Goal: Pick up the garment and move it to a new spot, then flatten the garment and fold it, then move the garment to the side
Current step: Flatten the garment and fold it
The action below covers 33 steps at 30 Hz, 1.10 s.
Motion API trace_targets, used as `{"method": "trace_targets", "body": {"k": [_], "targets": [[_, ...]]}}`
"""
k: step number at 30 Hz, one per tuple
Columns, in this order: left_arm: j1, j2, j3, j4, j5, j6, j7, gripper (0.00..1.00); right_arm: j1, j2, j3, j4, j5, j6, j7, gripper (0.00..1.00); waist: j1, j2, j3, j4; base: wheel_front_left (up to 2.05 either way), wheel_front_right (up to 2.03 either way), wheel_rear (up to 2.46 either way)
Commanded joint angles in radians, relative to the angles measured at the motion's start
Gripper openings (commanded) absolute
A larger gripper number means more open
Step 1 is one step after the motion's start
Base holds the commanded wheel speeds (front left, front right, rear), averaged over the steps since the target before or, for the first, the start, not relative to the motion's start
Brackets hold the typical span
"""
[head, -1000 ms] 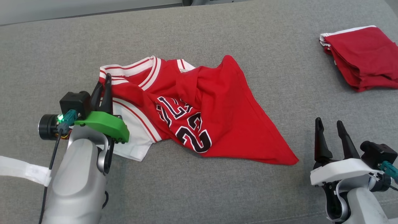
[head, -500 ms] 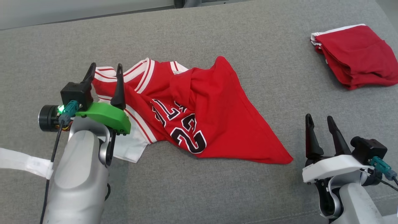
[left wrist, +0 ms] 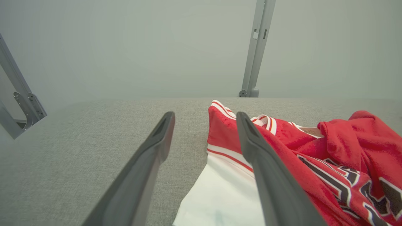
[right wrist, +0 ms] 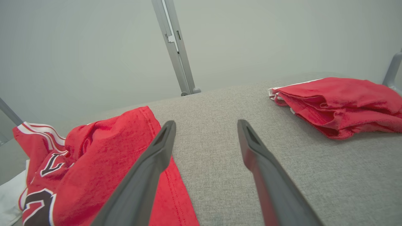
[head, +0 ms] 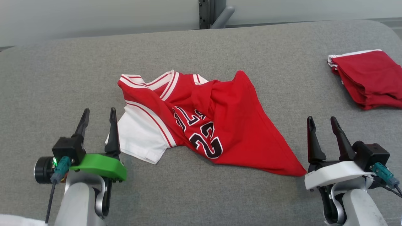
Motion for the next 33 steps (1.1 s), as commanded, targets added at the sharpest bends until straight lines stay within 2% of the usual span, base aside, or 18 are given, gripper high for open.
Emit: {"method": "trace_targets", "body": {"k": [1, 5, 15, 26, 33], "targets": [[0.057, -0.004, 0.003, -0.027, 0.003, -0.006, -0.003, 1.00, 0.023, -0.002, 0.016, -0.010, -0.008, -0.001, -0.003, 1.00, 0.0000, 0.0018, -0.046, 0.033, 0.00, 0.00, 0.00], [0.154, -0.011, 0.010, -0.084, 0.002, -0.009, -0.003, 1.00, 0.051, -0.003, 0.038, -0.026, -0.036, -0.001, -0.003, 1.00, 0.0000, 0.0018, -0.082, 0.045, 0.00, 0.00, 0.00], [0.335, -0.029, 0.012, -0.190, -0.049, 0.036, -0.003, 1.00, 0.108, -0.002, 0.080, -0.097, -0.054, -0.001, -0.003, 1.00, 0.0000, 0.0018, -0.135, 0.055, 0.00, 0.00, 0.00], [0.376, -0.031, -0.024, -0.219, -0.086, 0.075, -0.003, 1.00, 0.138, -0.002, 0.089, -0.128, -0.052, -0.001, -0.003, 1.00, 0.0000, 0.0018, -0.159, 0.046, 0.00, 0.00, 0.00], [0.367, -0.031, -0.031, -0.219, -0.080, 0.083, -0.003, 1.00, 0.135, -0.002, 0.088, -0.115, -0.047, -0.001, -0.003, 1.00, 0.0000, 0.0018, -0.164, 0.039, 0.00, 0.00, 0.00]]}}
